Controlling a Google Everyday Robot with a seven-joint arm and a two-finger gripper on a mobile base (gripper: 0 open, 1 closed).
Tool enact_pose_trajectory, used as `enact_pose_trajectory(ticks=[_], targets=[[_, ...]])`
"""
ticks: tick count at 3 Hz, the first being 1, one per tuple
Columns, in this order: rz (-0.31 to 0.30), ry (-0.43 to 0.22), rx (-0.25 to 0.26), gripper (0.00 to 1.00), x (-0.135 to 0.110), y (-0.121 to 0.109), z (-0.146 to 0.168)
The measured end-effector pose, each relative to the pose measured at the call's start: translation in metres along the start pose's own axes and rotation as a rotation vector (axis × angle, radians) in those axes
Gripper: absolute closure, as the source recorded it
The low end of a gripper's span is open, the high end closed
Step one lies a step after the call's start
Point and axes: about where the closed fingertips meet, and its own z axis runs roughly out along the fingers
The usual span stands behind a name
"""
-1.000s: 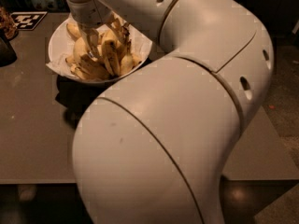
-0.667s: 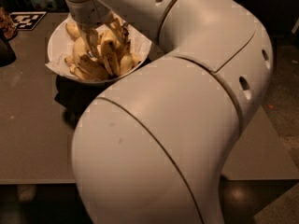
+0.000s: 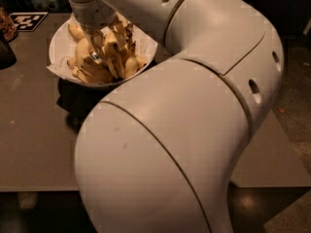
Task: Pick banana from white bowl
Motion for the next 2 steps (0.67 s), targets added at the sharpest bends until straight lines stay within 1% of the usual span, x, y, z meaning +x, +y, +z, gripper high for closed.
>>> enact_pose_trajectory(ticks=[1, 2], targets=[[0.001, -0.041, -0.005, 0.89, -0.0102, -0.0002, -0.001], [-0.026, -0.105, -0.048, 1.0, -0.0125, 0.0, -0.0098]])
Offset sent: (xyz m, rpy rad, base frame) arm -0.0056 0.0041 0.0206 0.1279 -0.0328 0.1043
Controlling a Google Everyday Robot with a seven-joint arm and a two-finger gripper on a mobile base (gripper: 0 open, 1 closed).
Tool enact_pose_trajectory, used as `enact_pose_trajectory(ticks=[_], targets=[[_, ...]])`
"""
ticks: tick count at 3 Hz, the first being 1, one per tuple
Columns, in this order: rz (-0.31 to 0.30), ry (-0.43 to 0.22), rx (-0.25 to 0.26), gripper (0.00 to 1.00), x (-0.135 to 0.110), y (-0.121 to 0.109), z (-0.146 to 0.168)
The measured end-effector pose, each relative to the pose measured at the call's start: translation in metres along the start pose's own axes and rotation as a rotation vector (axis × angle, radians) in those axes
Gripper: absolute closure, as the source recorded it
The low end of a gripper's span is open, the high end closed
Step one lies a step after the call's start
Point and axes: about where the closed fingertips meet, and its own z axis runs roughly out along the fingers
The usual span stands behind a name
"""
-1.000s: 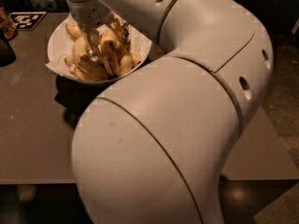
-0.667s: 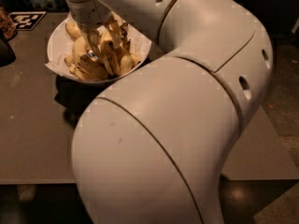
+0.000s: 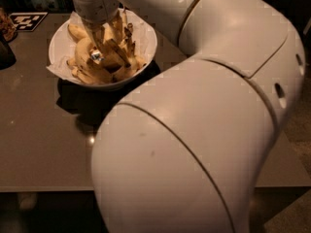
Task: Pick banana from white bowl
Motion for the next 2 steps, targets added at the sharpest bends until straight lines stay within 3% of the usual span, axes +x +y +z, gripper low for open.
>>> enact_pose_trajectory(ticks=[2], targets=[[-0.083, -0.146, -0.082, 1.0, 0.004, 0.001, -0.05]])
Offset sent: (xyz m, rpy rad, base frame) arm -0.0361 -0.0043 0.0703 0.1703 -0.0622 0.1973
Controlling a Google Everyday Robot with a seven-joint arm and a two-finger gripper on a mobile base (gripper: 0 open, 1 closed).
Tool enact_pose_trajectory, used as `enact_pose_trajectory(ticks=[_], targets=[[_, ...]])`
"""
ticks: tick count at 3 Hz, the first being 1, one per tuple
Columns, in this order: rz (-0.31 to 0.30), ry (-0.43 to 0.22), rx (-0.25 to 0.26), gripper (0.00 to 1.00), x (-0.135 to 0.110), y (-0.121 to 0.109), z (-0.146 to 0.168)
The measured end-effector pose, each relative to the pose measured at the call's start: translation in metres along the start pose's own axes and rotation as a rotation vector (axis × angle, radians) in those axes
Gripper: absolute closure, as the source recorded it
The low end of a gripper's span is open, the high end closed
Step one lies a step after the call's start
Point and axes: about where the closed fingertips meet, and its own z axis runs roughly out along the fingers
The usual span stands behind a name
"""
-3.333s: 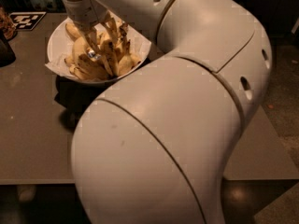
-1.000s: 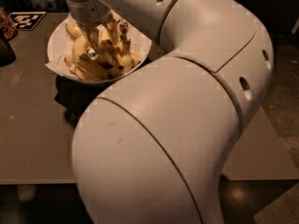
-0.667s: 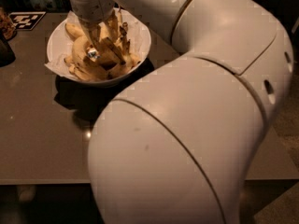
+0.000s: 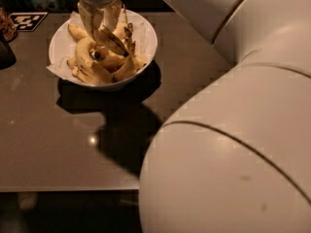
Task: Pick banana from white bowl
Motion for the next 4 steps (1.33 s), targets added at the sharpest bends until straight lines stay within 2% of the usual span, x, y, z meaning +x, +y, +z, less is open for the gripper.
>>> enact_pose_trajectory(ticks=[1, 2, 3, 4], targets=[[-0.055, -0.023, -0.059, 1.0, 0.002, 0.004, -0.01], [-0.159, -0.021, -0.142, 1.0, 0.008, 0.011, -0.009], [-0.23, -0.036, -0.139, 1.0, 0.002, 0.014, -0.01], [-0.173, -0.022, -0.143, 1.0, 0.014, 0.018, -0.016]])
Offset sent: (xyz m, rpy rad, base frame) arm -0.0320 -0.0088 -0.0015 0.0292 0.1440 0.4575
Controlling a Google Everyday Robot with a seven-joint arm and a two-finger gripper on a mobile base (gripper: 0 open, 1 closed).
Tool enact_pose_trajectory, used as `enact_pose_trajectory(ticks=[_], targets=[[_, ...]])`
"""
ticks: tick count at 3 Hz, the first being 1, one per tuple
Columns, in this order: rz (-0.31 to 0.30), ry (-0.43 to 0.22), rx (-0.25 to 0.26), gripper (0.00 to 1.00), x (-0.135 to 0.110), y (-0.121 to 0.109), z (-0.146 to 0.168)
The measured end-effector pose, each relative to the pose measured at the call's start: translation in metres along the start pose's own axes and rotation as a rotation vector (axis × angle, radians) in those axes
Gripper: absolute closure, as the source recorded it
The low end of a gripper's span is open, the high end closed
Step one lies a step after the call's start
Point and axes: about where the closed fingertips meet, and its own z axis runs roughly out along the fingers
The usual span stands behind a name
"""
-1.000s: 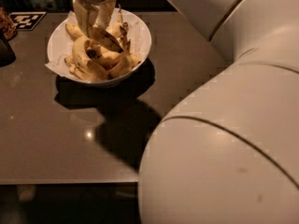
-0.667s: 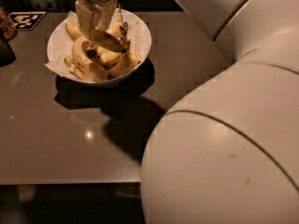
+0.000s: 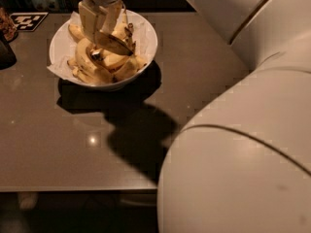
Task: Pick banana from white bowl
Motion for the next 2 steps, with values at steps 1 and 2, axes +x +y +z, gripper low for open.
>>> enact_pose_trajectory(ticks=[1, 2], targets=[[0.076, -0.01, -0.023, 1.0, 0.0259, 0.0244, -0.011], [0.077, -0.01, -0.024, 1.0, 0.0266, 0.0251, -0.0103]])
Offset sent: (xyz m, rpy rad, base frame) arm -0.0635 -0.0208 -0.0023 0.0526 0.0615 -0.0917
